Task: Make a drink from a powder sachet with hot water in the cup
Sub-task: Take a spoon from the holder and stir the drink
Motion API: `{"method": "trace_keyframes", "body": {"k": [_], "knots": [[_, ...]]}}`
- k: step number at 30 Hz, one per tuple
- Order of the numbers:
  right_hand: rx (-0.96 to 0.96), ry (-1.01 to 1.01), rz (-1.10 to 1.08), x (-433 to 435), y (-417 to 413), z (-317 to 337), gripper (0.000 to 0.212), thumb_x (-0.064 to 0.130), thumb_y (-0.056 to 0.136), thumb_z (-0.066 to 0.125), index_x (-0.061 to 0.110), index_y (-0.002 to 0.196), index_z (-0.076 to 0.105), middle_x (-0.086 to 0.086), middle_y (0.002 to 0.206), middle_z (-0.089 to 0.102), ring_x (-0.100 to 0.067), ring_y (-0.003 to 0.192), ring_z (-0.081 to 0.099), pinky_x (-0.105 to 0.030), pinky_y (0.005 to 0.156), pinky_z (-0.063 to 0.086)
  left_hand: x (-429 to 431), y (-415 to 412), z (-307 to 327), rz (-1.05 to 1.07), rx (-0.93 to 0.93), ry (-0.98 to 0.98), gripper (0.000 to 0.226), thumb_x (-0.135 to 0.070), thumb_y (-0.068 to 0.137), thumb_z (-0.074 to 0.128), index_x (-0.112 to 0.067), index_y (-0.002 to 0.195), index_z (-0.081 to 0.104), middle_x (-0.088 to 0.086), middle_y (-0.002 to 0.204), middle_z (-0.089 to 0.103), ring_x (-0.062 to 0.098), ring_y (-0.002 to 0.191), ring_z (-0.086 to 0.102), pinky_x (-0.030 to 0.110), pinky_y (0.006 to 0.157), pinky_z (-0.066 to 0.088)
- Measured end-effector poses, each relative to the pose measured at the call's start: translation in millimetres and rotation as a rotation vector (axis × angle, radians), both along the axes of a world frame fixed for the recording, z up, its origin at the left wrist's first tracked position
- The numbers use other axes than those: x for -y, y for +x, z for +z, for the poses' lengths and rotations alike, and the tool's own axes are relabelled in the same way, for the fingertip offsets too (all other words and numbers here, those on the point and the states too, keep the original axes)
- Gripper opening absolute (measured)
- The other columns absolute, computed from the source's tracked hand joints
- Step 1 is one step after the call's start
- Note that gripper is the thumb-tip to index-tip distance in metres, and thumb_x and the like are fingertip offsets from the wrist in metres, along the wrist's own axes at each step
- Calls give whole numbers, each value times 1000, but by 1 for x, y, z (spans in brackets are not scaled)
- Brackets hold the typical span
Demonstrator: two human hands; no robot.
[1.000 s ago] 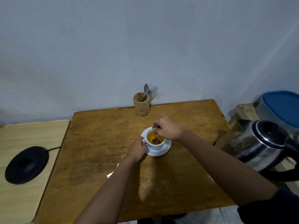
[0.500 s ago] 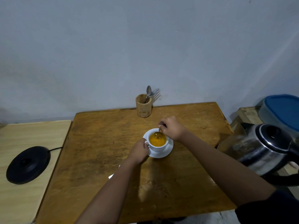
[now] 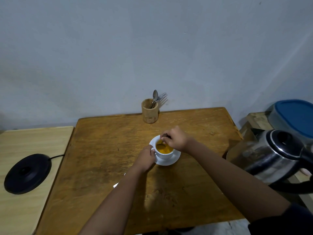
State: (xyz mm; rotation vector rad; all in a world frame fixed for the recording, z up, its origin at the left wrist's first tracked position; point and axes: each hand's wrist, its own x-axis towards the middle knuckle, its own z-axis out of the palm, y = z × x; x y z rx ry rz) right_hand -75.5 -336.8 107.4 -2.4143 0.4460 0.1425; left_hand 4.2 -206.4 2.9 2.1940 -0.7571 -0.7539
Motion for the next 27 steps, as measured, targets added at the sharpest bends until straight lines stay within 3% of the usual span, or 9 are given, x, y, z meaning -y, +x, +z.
{"method": "trace_keyframes", "body": {"k": [6, 11, 16, 21, 27], "knots": [[-19, -119, 25, 3, -3, 2, 28, 13, 95, 45, 4, 114, 64, -14, 115, 67, -26, 103, 61, -39, 88, 52, -1, 1, -1, -1, -20, 8, 25, -20, 96, 37, -6, 106, 55, 14, 102, 59, 26, 89, 54, 32, 73, 39], [-46, -162, 31, 8, -9, 7, 27, 11, 92, 46, 2, 108, 66, -16, 109, 68, -27, 98, 62, -41, 84, 52, 0, 0, 0, -2, -14, 10, 25, -21, 96, 37, -8, 108, 54, 12, 103, 58, 23, 89, 53, 30, 73, 38], [-48, -73, 21, 4, -11, 7, 24, 10, 92, 49, 1, 107, 66, -17, 100, 70, -22, 81, 61, -37, 76, 52, 0, -1, -1, 5, -5, 20, 24, -21, 96, 37, -7, 105, 54, 9, 96, 55, 20, 84, 50, 29, 69, 35], [10, 1, -14, -3, -10, 4, 23, 11, 93, 49, 1, 106, 65, -19, 96, 70, -28, 87, 65, -40, 78, 54, 0, 0, -2, -4, -3, 11, 24, -21, 96, 36, -6, 102, 54, 9, 93, 55, 21, 82, 49, 29, 62, 35], [36, -88, -55, -2, -9, 0, 25, 15, 94, 47, 2, 104, 66, -18, 100, 68, -27, 89, 63, -43, 78, 54, -1, 0, -1, 2, -3, 6, 26, -20, 96, 36, -6, 104, 55, 8, 94, 55, 22, 84, 50, 29, 69, 35]]}}
